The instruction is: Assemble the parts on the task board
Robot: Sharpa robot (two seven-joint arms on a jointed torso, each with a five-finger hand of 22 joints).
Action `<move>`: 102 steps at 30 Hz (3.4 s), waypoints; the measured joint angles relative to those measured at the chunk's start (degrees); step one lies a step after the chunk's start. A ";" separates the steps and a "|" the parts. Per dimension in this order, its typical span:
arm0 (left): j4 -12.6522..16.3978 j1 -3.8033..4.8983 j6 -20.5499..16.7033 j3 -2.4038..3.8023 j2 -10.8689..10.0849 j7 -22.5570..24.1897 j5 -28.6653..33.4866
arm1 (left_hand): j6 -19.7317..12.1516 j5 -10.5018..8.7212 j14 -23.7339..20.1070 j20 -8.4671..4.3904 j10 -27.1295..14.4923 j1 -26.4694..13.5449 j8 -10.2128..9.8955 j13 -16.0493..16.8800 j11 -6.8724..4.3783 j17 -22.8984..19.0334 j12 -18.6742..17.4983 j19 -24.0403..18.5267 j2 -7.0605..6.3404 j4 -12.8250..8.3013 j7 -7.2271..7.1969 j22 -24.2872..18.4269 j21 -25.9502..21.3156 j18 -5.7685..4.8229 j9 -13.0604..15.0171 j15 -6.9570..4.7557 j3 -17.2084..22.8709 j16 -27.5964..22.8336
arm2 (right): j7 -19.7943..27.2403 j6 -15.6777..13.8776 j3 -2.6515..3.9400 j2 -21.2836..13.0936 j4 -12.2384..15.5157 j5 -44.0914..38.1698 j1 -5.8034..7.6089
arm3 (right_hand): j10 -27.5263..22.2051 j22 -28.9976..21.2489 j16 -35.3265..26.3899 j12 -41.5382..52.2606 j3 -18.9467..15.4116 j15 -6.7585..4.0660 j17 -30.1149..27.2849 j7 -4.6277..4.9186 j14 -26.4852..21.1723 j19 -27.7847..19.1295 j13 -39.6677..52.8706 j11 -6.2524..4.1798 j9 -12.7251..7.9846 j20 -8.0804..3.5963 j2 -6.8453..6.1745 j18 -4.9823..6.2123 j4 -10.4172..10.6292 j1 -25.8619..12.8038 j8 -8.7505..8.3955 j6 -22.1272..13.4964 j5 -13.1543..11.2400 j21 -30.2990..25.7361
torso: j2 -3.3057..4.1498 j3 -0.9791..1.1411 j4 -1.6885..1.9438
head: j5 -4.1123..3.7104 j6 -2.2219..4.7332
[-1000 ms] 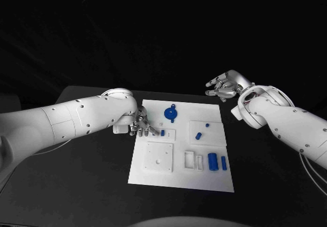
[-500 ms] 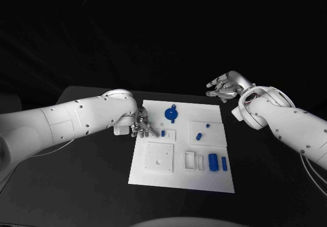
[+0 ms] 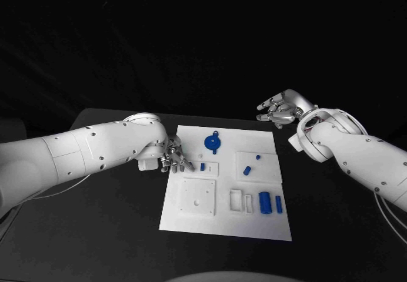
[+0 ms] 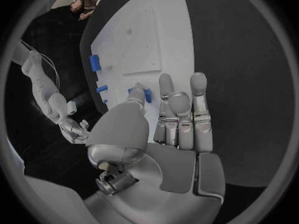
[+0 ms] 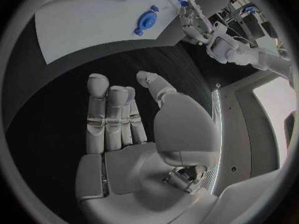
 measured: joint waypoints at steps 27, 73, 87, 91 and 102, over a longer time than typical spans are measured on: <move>2.94 2.00 0.12 1.62 -3.67 -1.27 1.29 | 0.14 -0.73 0.00 0.00 0.00 1.29 -1.59 -0.12 0.00 -0.06 0.00 0.00 -0.83 -0.05 0.36 -0.01 0.00 0.00 -3.74 0.00 0.36 0.00 | 0.00 0.10 0.00 -0.16 -0.19 0.02 -0.18 | 0.00 -0.01 0.00 0.00 0.00 0.00 0.00 0.01 0.00 0.00 0.01 0.00 0.00 0.00 0.03 -0.02 0.00 -0.03 0.00 -0.01 0.00 0.00 | -0.02 -0.01 0.04 | 0.37 0.53; 5.31 1.48 -30.66 1.83 -12.59 32.55 32.58 | -1.84 4.38 -2.64 3.97 -6.53 12.47 -6.13 -9.94 4.10 -8.43 -18.85 -1.53 4.13 -5.89 4.22 -17.32 -16.64 0.89 -22.22 4.29 3.52 -26.30 | 5.39 7.86 -14.48 16.66 -1.44 -20.23 4.75 | 1.62 2.76 3.66 4.08 -1.91 -0.20 2.22 -0.44 0.64 -0.20 3.75 -0.38 -0.44 0.20 3.93 -0.04 -5.20 1.96 -0.20 0.15 -13.98 5.95 | -0.10 -0.58 0.37 | 2.67 4.79; 5.79 1.55 -38.99 1.83 -12.08 40.04 38.25 | -1.84 4.60 -2.24 3.98 -6.53 12.47 -6.34 -9.94 4.10 -8.06 -19.09 -1.53 4.12 -5.89 4.23 -18.12 -16.64 0.89 -22.22 4.29 3.52 -27.34 | 5.24 7.86 -18.64 21.98 -5.75 -24.89 5.24 | 2.88 2.75 5.55 6.03 -2.62 -0.21 3.73 -0.89 1.05 -0.20 6.06 -0.66 -0.48 0.20 4.16 -0.04 -5.28 1.73 -0.20 -0.54 -15.17 8.01 | 0.10 -0.55 0.75 | 3.11 4.94; 6.01 1.58 -40.07 1.83 -12.03 41.11 39.28 | -1.84 4.60 -2.24 3.98 -6.53 12.47 -6.34 -9.94 4.10 -7.88 -19.09 -1.53 4.12 -5.89 4.23 -18.74 -16.64 0.89 -22.21 4.29 3.52 -27.96 | 4.95 7.84 -19.53 22.71 -6.56 -25.94 5.24 | 3.07 2.75 5.55 5.54 -3.60 -0.20 3.78 -0.65 1.05 -0.20 6.05 -0.85 -0.53 0.20 3.87 -0.04 -5.64 2.53 -0.20 -2.26 -16.42 8.01 | 0.16 -0.65 0.92 | 3.04 4.84; 6.23 1.69 -41.32 1.83 -11.88 42.67 40.67 | -1.84 4.60 -2.25 3.98 -6.54 12.48 -6.34 -9.94 4.10 -7.80 -19.09 -1.53 4.11 -5.89 4.23 -18.77 -16.63 0.89 -22.21 4.29 3.52 -27.96 | 4.72 8.01 -20.43 23.33 -6.88 -27.38 5.20 | 3.07 2.74 5.55 5.16 -4.35 -0.20 3.77 -0.68 1.05 -0.20 5.94 -0.85 -0.53 0.20 3.99 -0.04 -5.91 3.11 -0.20 -2.79 -16.64 8.01 | 0.18 -0.77 1.00 | 3.27 4.47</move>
